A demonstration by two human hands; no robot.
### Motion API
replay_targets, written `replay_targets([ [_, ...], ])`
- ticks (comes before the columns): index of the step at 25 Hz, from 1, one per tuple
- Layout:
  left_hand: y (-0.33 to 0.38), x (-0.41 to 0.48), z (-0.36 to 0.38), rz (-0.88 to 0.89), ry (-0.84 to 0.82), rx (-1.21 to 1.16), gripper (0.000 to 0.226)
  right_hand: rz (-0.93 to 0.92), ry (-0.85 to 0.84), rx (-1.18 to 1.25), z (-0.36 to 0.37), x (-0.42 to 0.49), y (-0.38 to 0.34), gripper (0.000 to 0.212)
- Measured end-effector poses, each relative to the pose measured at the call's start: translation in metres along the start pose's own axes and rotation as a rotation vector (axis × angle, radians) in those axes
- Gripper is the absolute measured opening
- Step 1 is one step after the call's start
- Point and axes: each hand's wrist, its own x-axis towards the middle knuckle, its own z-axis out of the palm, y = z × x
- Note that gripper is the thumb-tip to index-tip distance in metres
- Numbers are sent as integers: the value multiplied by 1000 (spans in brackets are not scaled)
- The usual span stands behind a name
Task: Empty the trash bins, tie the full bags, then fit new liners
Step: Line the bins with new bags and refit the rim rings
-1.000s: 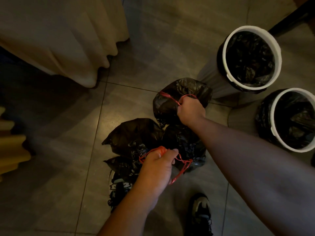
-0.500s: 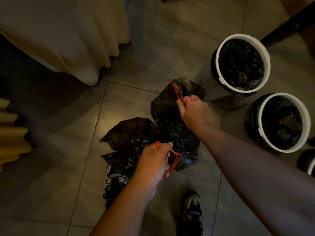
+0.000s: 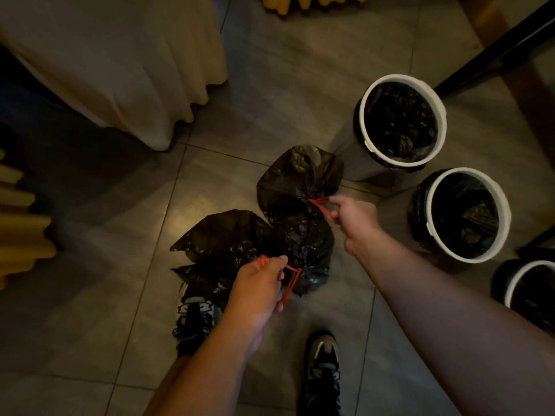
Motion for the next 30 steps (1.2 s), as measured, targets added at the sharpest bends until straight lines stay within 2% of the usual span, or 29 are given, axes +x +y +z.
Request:
replay_targets([
  [3, 4, -23, 3, 17, 25, 56, 39, -214, 142, -229, -32, -24, -6, 35],
  [5, 9, -46, 1, 28, 54, 94, 41, -344, 161, -412, -45, -46, -25, 45],
  [7, 9, -74, -3, 28, 89, 106, 41, -421, 136, -491, -53, -71, -44, 48],
  [13, 6, -168, -10, 29, 198, 37, 38, -475, -134, -483, -79, -159, -65, 48],
  [17, 8, -225, -16, 90, 290, -11, 36, -530, -207, -537, -105, -212, -80, 45],
  [20, 4, -276, -26, 159, 362, -94, 30, -565, -298, -519, -127, -254, -100, 34],
  [24, -19, -343, -54, 208, 423, -181, 26, -569, -463, -558, -149, -314, -119, 7],
  [27, -45, -384, -84, 251, 474, -286, 22, -547, -587, -548, -154, -357, -123, 19],
  [30, -69, -416, -124, 290, 525, -378, 21, -528, -673, -573, -145, -405, -120, 19],
])
